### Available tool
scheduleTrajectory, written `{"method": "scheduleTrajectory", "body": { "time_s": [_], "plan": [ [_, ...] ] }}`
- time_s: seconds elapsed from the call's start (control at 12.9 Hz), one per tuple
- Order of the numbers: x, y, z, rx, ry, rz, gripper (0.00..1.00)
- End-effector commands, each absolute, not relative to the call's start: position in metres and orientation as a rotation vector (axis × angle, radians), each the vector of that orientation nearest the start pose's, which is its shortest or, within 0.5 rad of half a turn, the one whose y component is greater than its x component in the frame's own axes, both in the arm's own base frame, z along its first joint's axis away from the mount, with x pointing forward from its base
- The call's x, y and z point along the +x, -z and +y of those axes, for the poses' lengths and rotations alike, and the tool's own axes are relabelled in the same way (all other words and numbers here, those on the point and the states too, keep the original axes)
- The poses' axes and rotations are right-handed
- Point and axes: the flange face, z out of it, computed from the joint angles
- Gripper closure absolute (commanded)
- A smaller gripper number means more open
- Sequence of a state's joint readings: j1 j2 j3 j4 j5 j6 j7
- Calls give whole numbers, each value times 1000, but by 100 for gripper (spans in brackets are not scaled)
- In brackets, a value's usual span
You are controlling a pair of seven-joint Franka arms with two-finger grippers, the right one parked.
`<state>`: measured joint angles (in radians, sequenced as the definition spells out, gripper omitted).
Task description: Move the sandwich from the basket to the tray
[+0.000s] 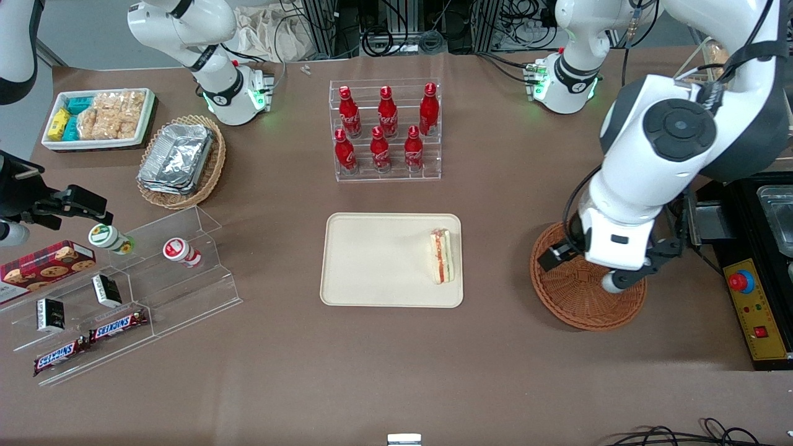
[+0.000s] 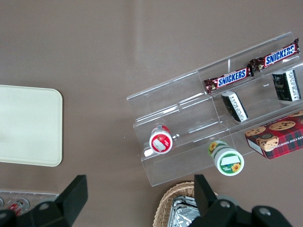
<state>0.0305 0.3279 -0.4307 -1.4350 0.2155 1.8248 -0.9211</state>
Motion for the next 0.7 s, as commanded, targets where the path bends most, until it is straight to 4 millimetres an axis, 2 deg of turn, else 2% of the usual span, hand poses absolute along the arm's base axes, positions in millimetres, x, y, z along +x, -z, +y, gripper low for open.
{"method": "scheduleTrajectory", "body": {
  "time_s": [0.0,0.15,0.31,0.46,0.62],
  "plan": [
    [622,-537,-169,-3078,79,-604,0],
    [617,-549,-120,-3114,12,-471,0],
    [592,-549,-84,-3133,-14,-341,0],
    [564,-543,-60,-3144,-7,-209,0],
    [541,-527,-48,-3149,15,-164,0]
  ]
}}
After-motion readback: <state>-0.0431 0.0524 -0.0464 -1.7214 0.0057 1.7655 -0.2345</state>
